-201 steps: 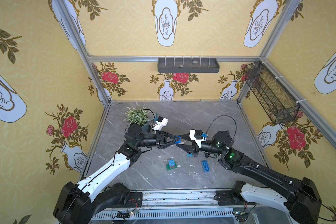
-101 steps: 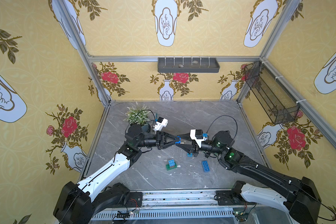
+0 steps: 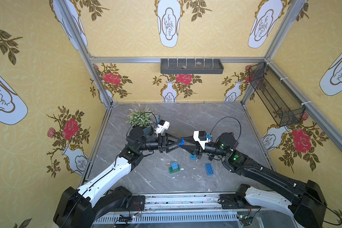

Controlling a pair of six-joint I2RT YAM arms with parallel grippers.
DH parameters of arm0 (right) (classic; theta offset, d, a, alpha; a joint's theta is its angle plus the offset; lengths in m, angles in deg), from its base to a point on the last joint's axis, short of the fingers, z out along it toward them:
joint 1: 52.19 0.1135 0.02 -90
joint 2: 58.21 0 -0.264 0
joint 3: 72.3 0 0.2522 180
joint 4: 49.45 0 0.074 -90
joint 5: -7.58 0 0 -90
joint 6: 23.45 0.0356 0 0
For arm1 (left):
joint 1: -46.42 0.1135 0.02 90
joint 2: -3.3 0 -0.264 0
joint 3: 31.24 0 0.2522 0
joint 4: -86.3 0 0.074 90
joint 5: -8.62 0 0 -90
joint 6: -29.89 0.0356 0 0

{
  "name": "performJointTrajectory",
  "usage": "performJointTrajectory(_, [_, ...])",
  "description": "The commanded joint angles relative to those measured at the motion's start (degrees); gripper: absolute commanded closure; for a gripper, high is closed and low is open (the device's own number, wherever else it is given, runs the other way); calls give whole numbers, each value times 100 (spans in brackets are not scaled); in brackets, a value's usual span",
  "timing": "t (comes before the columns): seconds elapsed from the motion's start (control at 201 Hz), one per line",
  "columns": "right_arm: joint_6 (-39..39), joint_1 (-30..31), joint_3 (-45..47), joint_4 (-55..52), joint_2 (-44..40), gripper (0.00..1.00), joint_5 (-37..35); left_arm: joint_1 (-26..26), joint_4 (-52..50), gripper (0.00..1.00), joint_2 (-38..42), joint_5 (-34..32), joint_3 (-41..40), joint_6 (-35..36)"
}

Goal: Assemble the number 1 with lego
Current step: Pick up the lego brick from the center of the board, then assemble the lego brick with the lego brick.

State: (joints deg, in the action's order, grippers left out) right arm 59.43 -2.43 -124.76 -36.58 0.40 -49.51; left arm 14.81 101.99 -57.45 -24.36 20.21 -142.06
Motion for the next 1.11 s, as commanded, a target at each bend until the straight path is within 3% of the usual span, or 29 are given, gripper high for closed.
performJointTrajectory(0.0, [-97,-61,-177,-965,-153,73,-97,240,-1210,19,232,-342,-117,766])
performJointTrajectory(0.249, [-1327,104,-1623,-4514,569,75,-324,1154,-4439,19,965,-1889,-173,2259])
performJointTrajectory(0.538, [-2336,816,-3606,-7468,2392,72,-1204,1859,-4852,19,1536,-2727,-981,2162])
performJointTrajectory(1.1, [-3615,1466,-5522,-9065,4513,72,-2172,2047,-5884,19,2623,-3935,-1422,2254])
